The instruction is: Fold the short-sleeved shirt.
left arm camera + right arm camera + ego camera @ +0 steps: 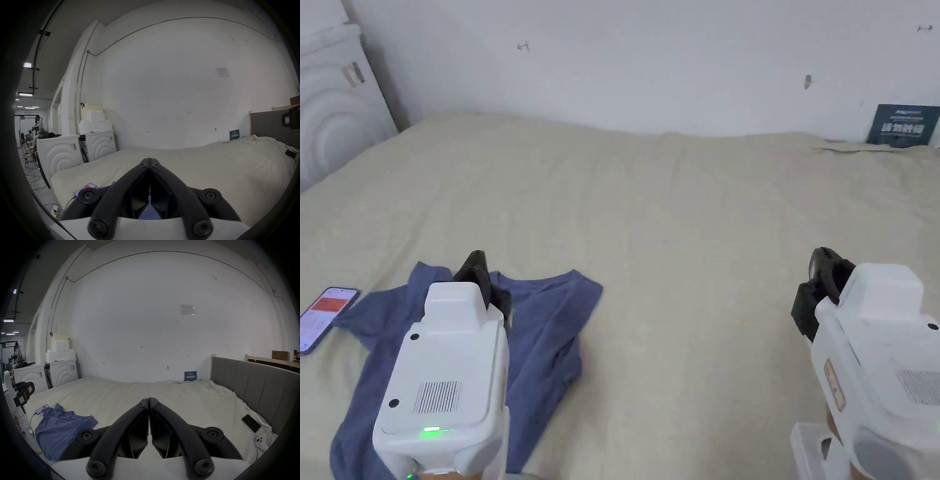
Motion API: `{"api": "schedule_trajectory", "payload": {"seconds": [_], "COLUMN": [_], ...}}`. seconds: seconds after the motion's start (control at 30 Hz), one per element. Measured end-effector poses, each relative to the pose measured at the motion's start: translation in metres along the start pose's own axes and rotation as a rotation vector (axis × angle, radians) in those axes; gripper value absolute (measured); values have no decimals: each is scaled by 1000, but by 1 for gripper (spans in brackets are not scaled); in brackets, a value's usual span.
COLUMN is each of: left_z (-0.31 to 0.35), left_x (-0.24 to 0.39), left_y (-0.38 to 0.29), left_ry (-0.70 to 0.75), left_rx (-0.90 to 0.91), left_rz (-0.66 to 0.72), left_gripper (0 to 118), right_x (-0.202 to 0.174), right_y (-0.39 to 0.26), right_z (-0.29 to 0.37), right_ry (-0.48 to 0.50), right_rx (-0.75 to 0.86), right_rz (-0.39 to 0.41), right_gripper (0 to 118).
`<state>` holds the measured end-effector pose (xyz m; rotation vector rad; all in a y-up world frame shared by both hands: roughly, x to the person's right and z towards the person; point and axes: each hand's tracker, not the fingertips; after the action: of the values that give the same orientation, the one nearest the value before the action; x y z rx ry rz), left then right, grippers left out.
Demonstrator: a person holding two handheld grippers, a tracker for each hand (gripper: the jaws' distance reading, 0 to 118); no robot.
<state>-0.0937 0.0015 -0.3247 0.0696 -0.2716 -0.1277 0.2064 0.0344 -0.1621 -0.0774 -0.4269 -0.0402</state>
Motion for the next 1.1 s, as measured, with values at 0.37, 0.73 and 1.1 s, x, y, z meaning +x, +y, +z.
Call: {"api": "schedule_trajectory", "payload": {"seconds": [0.37,0.73,1.1], "left_z": [30,61,57], "left_x": [-86,-135,-143], "left_y": [-2,-7,-10], "left_ry": [197,315,309], "left_rx": [-16,-43,-63], "left_rz": [-41,-30,-13], "left_gripper": [0,0,0], "right_x": [-85,-135,-129], "right_y": [-1,-7,-6], "right_z": [-23,-16,-16], "right_ry": [215,341,333], "right_rx": [-4,-17,-20], "right_rz": [-10,4,12], "right_gripper": [0,0,0]}}
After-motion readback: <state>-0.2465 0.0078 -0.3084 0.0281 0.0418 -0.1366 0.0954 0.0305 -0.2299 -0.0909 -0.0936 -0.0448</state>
